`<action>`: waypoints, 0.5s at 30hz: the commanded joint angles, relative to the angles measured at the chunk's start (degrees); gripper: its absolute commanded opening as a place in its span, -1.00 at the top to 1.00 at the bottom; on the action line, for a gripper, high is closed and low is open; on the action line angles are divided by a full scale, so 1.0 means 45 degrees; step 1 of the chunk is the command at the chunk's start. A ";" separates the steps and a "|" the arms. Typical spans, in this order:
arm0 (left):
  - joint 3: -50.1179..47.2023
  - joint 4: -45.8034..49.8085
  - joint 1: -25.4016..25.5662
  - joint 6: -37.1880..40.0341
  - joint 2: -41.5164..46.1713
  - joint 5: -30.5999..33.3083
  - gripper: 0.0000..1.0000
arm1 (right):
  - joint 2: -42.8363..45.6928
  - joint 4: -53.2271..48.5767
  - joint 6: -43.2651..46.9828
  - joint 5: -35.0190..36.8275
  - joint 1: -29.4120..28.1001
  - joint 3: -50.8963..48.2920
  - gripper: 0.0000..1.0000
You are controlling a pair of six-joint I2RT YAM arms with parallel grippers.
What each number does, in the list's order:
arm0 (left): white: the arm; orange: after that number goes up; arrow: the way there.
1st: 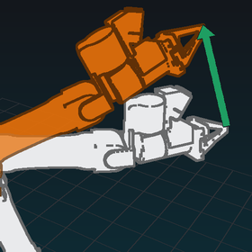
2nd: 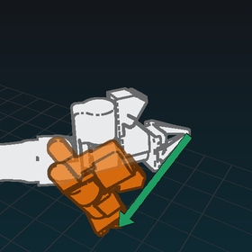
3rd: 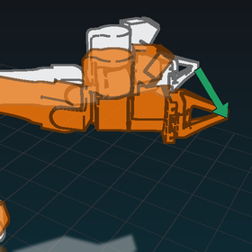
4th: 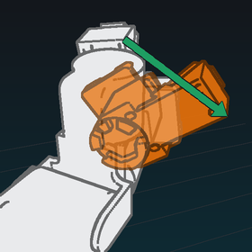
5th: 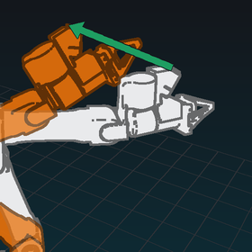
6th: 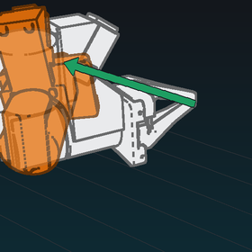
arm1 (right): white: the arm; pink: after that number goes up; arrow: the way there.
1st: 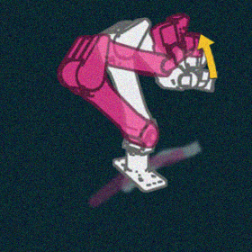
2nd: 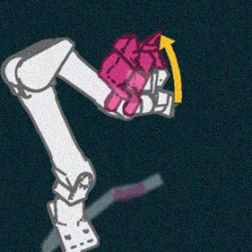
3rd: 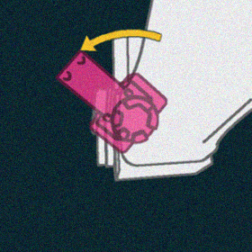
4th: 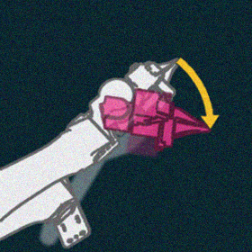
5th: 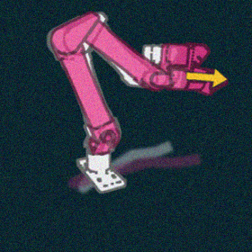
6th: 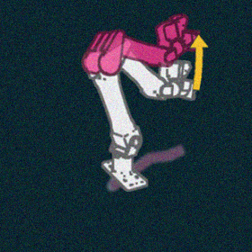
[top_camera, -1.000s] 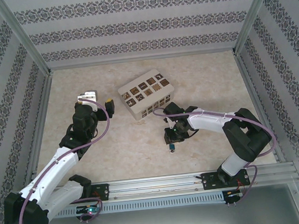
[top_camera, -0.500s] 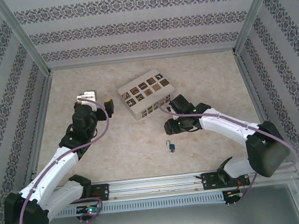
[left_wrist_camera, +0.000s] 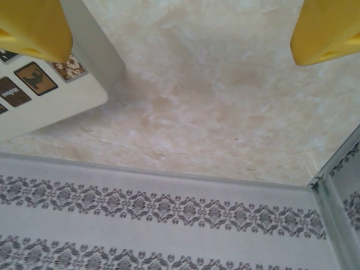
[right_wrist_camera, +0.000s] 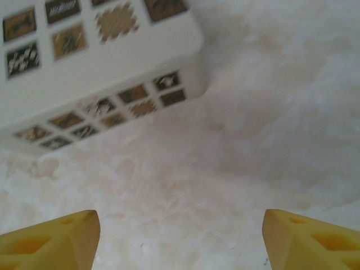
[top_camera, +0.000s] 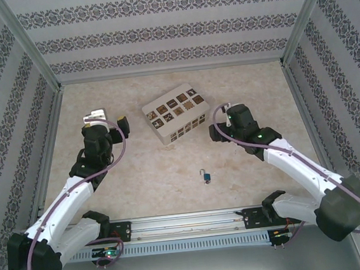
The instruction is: Unlock the padlock with the key
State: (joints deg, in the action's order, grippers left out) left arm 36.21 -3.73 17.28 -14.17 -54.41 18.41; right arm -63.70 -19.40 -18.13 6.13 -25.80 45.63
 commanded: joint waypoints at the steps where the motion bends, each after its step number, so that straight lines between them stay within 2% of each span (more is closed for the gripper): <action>1: 0.0160 0.0485 -0.0471 -0.0928 -0.0103 0.0227 -0.99 | 0.0771 0.1369 0.0684 0.1170 0.0460 -0.0413 -0.79; 3: 0.0232 0.0645 -0.0733 -0.1056 -0.0134 0.0080 -0.99 | 0.1195 0.1605 0.1054 0.1573 0.0731 -0.0699 -0.97; 15: 0.0454 0.1434 -0.2068 -0.1139 -0.0227 -0.0792 -0.99 | 0.3394 0.4072 0.2405 0.1906 0.3816 -0.3762 -0.97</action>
State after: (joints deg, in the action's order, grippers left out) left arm 36.25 0.47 9.43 -18.24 -55.35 16.14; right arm -50.00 -6.52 -9.87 13.15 -10.85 31.57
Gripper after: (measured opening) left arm 0.993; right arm 0.984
